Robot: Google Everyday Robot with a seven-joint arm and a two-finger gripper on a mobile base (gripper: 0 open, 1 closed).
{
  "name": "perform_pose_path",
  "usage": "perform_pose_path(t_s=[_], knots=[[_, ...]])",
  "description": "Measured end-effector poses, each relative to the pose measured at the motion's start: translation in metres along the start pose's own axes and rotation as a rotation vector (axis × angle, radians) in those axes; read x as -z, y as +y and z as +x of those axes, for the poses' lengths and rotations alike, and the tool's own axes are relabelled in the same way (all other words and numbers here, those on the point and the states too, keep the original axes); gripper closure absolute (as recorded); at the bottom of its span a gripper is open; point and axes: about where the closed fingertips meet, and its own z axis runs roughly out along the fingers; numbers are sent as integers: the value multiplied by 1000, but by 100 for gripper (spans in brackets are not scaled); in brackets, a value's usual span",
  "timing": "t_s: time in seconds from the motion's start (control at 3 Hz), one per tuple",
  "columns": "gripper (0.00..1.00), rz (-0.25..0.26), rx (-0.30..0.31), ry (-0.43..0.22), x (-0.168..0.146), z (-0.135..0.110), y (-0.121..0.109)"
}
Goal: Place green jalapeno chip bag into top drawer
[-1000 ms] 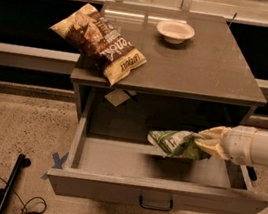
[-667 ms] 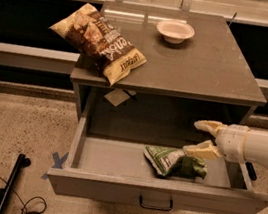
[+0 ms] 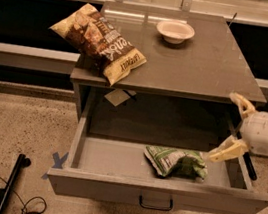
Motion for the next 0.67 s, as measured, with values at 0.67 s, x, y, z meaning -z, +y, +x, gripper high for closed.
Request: perform_pose_path(t_s=[0.67], knots=[[0, -60, 52, -30, 35, -31, -3]])
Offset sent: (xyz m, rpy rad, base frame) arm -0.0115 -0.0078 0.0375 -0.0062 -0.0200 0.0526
